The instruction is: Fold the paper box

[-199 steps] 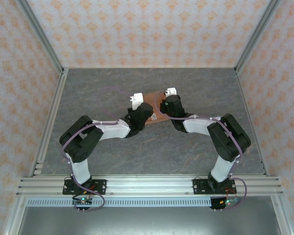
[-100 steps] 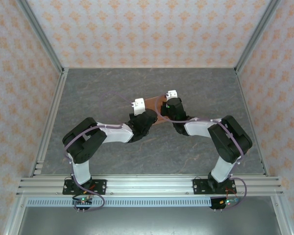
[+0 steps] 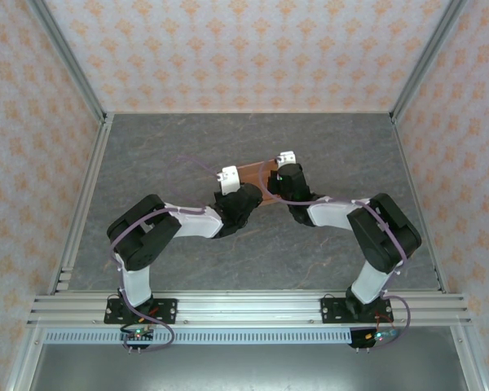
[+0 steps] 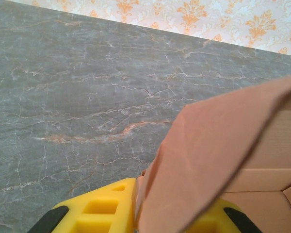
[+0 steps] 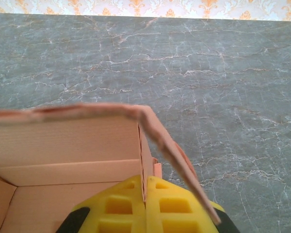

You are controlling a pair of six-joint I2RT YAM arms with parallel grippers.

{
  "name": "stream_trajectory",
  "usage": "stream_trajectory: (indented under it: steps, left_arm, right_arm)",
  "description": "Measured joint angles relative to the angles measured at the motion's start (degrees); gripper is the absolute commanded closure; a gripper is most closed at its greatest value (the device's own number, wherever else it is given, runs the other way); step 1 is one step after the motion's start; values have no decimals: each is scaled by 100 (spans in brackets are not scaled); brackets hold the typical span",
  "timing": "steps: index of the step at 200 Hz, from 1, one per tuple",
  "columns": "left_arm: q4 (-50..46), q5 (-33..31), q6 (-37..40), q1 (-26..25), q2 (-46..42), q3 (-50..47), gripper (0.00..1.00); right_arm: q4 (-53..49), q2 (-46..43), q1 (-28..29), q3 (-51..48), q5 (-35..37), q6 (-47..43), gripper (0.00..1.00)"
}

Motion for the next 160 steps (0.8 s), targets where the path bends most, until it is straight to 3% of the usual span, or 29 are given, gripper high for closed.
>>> stream_trajectory:
  steps: [72,160]
  left_arm:
    - [-254,595,98,59,-57,197,75]
    - [-446,1950,763,820,-455,221,57]
  right_arm:
    - [-326,-140,0,20,129,83,99]
    - [-879,-140,0,334,153,-85,99]
